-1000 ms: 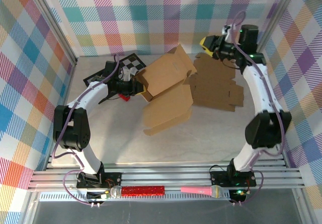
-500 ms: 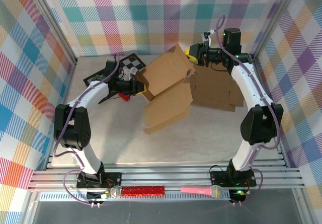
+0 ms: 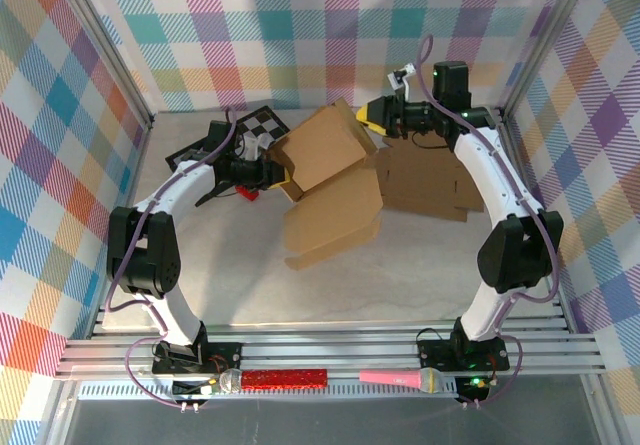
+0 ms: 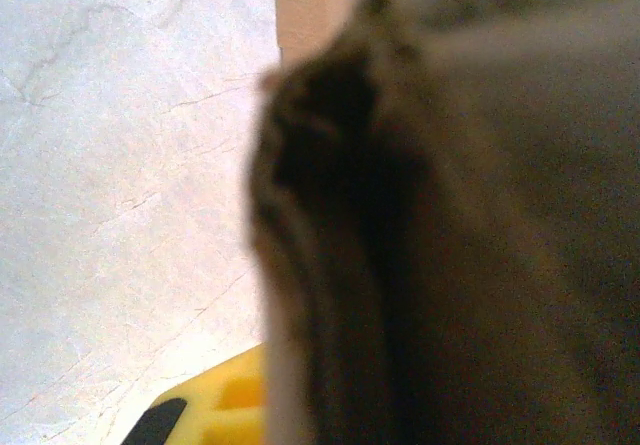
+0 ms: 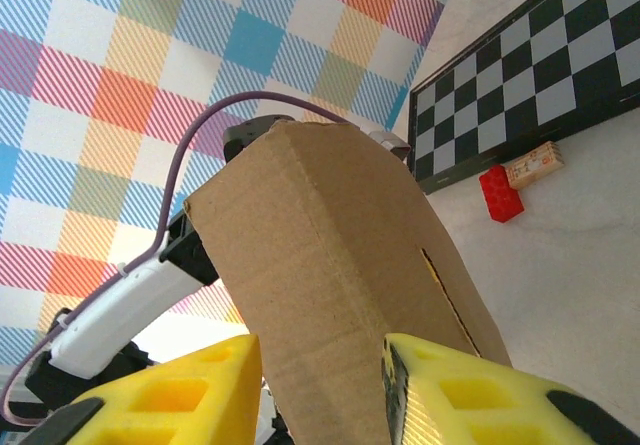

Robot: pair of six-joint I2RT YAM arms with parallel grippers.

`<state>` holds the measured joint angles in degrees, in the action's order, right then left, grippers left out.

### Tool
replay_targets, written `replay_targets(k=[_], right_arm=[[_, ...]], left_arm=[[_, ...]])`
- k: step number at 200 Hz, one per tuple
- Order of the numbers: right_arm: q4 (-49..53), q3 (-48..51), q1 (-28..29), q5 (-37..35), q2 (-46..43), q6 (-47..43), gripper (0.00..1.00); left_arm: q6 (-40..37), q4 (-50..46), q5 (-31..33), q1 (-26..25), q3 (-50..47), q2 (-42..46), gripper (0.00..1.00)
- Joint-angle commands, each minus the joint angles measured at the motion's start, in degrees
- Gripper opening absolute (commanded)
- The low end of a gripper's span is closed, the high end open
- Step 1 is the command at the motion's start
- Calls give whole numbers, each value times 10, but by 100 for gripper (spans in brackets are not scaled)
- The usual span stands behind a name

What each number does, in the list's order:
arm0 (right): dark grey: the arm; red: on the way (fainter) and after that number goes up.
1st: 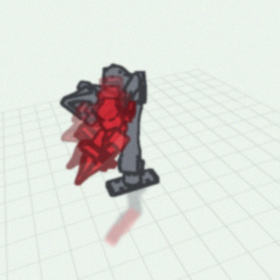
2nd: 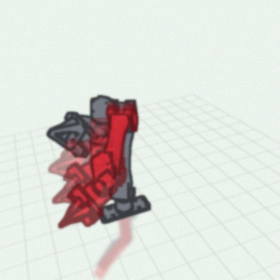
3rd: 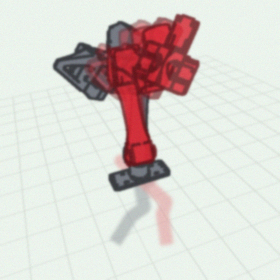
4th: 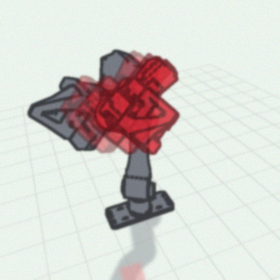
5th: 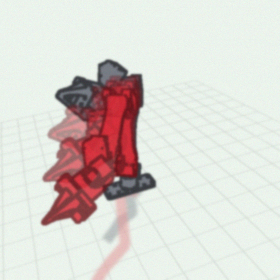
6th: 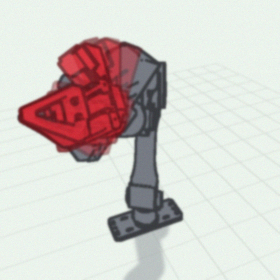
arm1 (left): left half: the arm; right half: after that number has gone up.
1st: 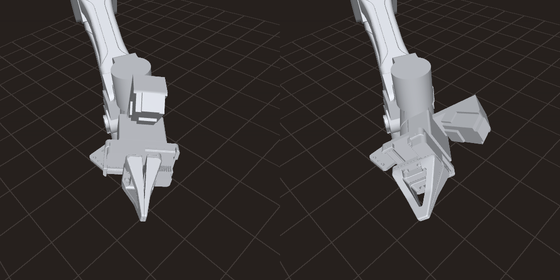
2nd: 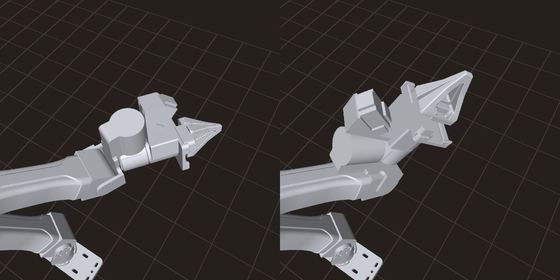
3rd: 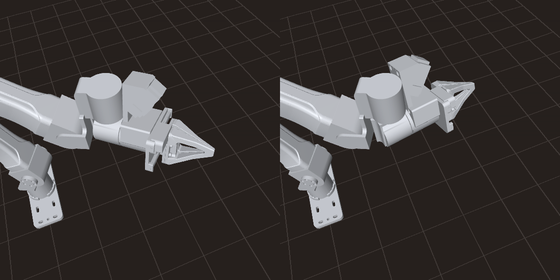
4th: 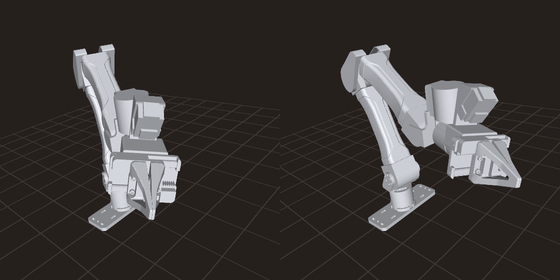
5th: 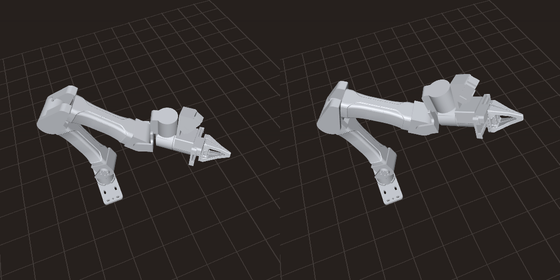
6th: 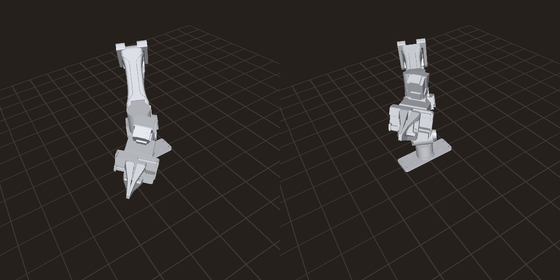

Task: Fold the paper box

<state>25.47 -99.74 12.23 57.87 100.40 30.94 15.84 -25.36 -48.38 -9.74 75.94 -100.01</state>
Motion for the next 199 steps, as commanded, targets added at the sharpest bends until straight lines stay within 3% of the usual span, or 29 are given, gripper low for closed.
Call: replay_targets(k=[1, 42, 124, 176, 199], right_arm=[[64, -15, 18, -19, -14, -58, 38], [139, -52, 39, -85, -3, -132, 43], [241, -122, 92, -306, 8, -285, 43], [248, -138, 126, -364, 23, -305, 44], [257, -151, 147, -421, 35, -315, 46]], left_arm=[[2, 9, -25, 5, -3, 19, 0], [-2, 2, -25, 5, -4, 25, 0], [-20, -26, -22, 5, 2, 34, 0], [-29, -38, -19, 3, 3, 38, 0], [-33, -43, -15, 2, 6, 38, 0]])
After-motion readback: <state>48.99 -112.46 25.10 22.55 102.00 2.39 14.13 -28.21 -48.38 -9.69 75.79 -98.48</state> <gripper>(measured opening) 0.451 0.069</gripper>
